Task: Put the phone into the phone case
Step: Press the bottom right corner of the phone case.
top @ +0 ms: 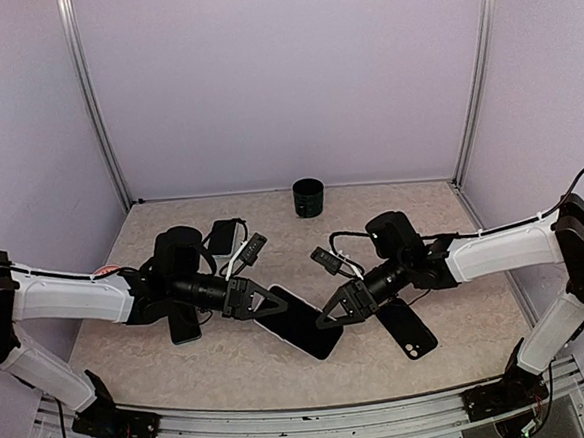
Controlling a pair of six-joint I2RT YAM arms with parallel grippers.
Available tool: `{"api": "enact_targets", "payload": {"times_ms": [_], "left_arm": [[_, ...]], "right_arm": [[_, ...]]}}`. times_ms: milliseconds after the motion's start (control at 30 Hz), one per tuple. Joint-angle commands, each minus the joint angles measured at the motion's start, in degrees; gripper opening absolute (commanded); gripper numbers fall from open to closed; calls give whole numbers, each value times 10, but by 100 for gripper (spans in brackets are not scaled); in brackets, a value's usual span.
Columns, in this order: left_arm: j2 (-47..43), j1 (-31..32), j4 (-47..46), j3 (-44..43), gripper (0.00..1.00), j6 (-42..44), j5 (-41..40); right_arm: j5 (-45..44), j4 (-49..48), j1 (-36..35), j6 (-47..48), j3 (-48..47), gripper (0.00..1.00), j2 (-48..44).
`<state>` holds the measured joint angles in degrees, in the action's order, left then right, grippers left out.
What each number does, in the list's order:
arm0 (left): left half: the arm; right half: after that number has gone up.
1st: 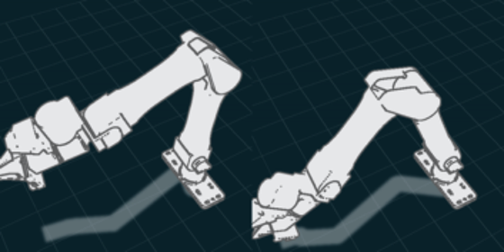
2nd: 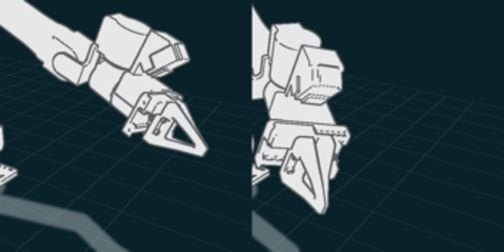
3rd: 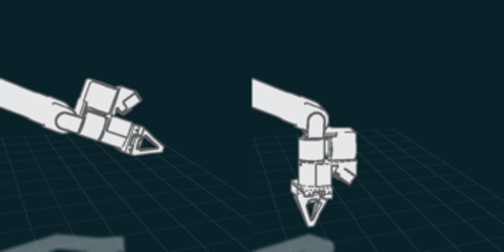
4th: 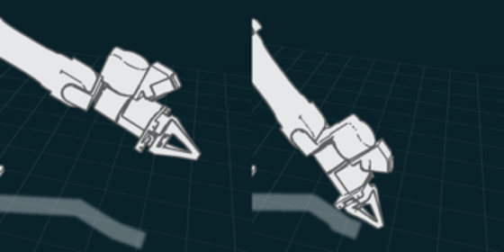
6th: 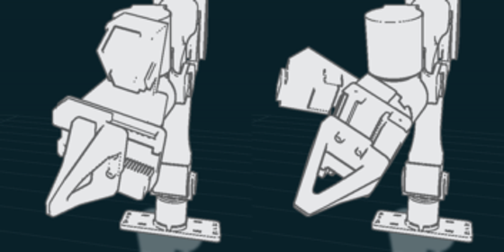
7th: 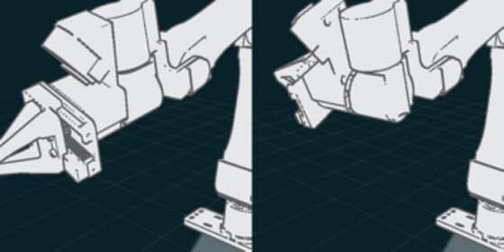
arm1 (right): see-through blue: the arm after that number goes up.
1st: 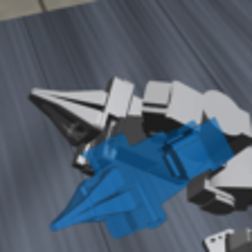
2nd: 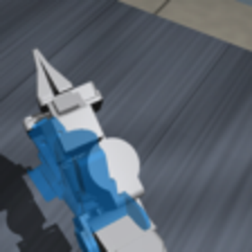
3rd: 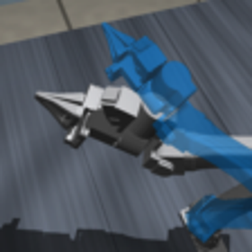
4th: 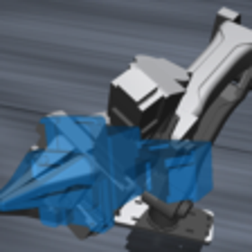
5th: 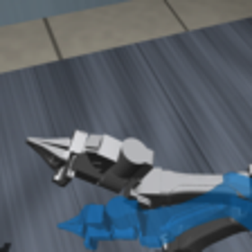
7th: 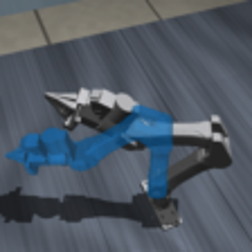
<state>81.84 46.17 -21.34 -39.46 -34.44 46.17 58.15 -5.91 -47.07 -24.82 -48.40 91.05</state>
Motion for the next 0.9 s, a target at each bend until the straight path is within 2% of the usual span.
{"api": "enact_targets", "payload": {"times_ms": [0, 200, 400, 433, 500, 600, 667, 867], "left_arm": [[-23, -10, -34, 0, 0, -4, 5], [-27, -13, -36, 3, 0, -5, 2], [-27, -14, -37, 3, 0, -9, -2], [-28, -16, -37, 3, 0, -9, -3], [-32, -19, -37, 5, 0, -10, -8], [-44, -27, -45, 13, 0, -15, -18], [-52, -35, -65, 23, 0, -26, -22], [-59, -40, -115, 45, 0, -55, -31]], "right_arm": [[22, -6, 2, 6, 14, 23, -19], [25, -8, 2, 6, 16, 1, -21], [15, -4, 2, 7, 14, 0, -22], [16, -4, 2, 6, 13, 2, -22], [10, 0, 2, 3, 12, 25, -24], [9, -12, 3, -8, 18, 38, -30], [13, -33, 3, -24, 27, 42, -37], [27, -145, 3, -110, 58, 40, -39]]}}
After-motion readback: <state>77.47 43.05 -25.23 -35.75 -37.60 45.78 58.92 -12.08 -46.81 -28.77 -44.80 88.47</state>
